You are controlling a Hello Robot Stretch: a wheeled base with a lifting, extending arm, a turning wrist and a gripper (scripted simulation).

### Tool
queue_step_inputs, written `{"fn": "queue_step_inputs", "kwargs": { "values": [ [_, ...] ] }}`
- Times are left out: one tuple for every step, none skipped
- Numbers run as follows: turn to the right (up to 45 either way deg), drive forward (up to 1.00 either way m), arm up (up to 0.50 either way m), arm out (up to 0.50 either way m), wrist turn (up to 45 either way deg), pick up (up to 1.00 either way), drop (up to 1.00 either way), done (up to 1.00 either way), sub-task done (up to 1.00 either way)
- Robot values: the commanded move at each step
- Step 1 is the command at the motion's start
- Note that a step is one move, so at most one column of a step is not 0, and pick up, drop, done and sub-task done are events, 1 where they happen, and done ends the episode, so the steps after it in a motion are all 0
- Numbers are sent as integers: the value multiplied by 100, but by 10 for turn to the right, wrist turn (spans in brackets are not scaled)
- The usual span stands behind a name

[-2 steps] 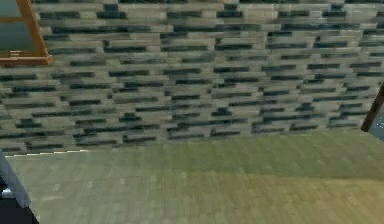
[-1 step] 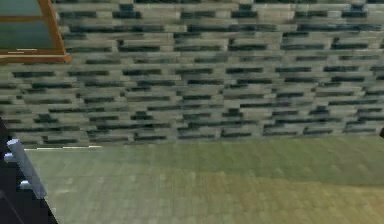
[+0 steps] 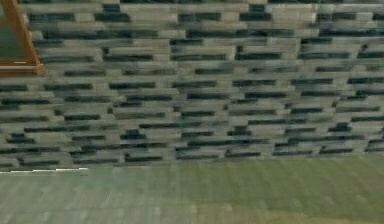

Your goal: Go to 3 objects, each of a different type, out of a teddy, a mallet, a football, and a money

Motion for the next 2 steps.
{"fn": "queue_step_inputs", "kwargs": {
  "values": [
    [450,0,0,0,0,0,0,0,0],
    [330,0,0,0,0,0,0,0,0]
  ]
}}
